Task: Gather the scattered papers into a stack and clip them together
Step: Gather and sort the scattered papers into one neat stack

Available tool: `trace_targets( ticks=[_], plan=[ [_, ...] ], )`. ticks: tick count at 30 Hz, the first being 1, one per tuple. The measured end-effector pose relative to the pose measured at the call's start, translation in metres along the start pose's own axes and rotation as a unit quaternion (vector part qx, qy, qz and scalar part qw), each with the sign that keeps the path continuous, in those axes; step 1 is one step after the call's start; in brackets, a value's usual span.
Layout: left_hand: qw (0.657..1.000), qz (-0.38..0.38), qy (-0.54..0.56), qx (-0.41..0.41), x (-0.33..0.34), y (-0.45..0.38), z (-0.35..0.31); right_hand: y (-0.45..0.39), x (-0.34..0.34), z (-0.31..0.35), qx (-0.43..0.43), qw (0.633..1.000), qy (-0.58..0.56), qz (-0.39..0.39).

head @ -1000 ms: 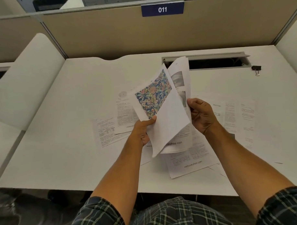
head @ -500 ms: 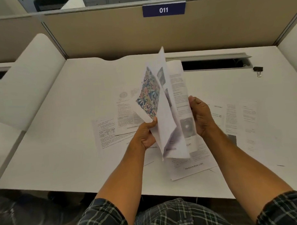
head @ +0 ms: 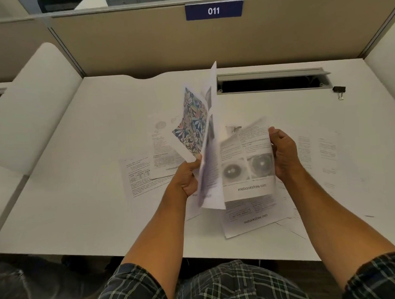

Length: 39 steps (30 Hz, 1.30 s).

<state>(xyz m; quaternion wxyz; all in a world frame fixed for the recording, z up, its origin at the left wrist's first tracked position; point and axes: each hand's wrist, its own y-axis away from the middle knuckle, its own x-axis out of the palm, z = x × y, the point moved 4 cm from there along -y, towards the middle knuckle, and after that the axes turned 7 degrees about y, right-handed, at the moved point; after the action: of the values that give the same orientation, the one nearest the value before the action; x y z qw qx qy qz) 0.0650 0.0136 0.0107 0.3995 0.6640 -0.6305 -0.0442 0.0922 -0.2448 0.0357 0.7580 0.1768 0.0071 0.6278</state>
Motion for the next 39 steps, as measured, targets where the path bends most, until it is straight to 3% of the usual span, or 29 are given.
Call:
trace_targets(
  ticks=[3,5,10,12,16,19,23,30,34,39],
  plan=[
    [0.998,0.004,0.069,0.007,-0.012,-0.006,0.006,0.001,0.000,-0.001,-0.014,0.999,0.044,0.007],
    [0.998,-0.022,0.057,0.024,-0.014,-0.008,0.003,0.001,-0.001,-0.004,-0.014,0.998,0.066,0.020],
    [0.983,-0.106,-0.099,0.115,-0.015,-0.008,-0.005,0.007,0.008,-0.004,0.003,0.995,0.022,0.092],
    [0.968,-0.118,-0.161,0.151,-0.010,-0.003,-0.011,0.006,0.009,-0.003,0.027,0.996,-0.020,0.086],
    [0.953,-0.074,-0.206,0.210,-0.002,-0.001,-0.021,0.002,0.012,-0.001,0.010,0.996,0.050,0.075],
    [0.970,-0.040,-0.146,0.189,0.001,-0.002,-0.031,-0.001,0.010,0.007,-0.037,0.995,0.073,0.061],
    [0.980,0.073,-0.080,0.165,0.014,0.006,-0.049,0.004,0.019,0.039,-0.107,0.984,0.071,0.124],
    [0.942,0.146,-0.232,0.192,0.036,0.017,-0.074,0.013,0.036,0.084,-0.174,0.947,0.160,0.218],
    [0.935,0.118,-0.276,0.189,0.037,0.015,-0.056,0.008,0.027,0.053,-0.147,0.959,0.175,0.166],
    [0.945,0.080,-0.238,0.211,0.039,0.014,-0.057,0.013,0.026,0.055,-0.177,0.965,0.151,0.124]
  ],
)
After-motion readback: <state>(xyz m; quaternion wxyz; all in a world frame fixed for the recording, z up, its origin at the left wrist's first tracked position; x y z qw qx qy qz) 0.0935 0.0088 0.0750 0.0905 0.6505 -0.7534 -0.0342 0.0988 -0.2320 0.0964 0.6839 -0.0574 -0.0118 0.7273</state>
